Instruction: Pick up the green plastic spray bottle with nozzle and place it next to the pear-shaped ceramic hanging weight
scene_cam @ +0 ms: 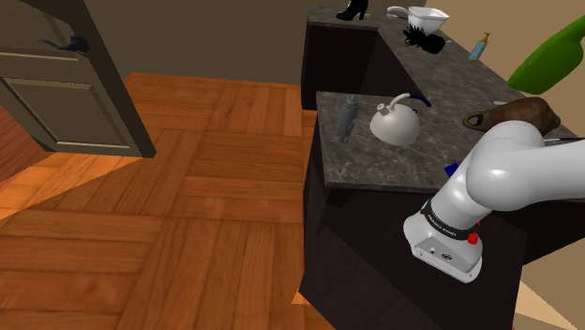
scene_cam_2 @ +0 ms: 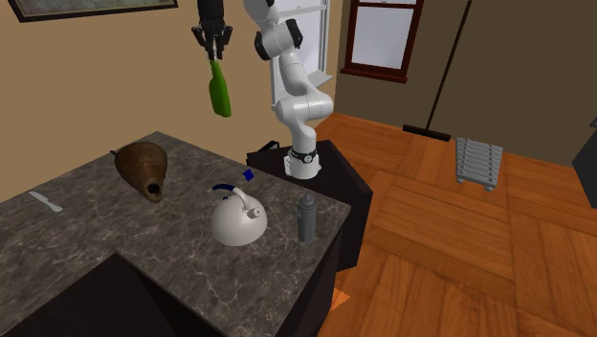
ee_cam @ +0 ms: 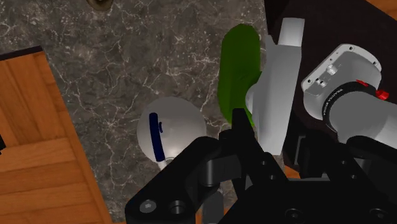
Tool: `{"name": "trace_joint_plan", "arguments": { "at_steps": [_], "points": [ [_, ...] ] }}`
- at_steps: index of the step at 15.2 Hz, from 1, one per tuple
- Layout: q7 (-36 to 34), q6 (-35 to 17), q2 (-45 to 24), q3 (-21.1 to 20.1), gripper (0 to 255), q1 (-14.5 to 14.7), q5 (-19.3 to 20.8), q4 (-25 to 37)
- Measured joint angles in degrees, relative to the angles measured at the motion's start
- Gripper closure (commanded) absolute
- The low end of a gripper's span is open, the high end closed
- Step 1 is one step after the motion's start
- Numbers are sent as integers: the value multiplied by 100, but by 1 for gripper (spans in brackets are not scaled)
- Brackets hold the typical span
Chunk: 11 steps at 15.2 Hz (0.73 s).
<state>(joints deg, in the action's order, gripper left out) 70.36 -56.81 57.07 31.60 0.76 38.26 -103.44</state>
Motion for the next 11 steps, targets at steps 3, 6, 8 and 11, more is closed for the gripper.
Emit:
{"name": "trace_joint_plan", "arguments": {
  "at_steps": [3, 6, 8, 11],
  "points": [
    [465, 96, 64, 256, 255, 13, 353, 275],
    [965, 204, 94, 500, 255, 34, 707, 624],
    [1277, 250, 143, 644, 255, 32, 931, 800],
    [1802, 300, 91, 933, 255, 122, 1279, 1243]
  ]
}}
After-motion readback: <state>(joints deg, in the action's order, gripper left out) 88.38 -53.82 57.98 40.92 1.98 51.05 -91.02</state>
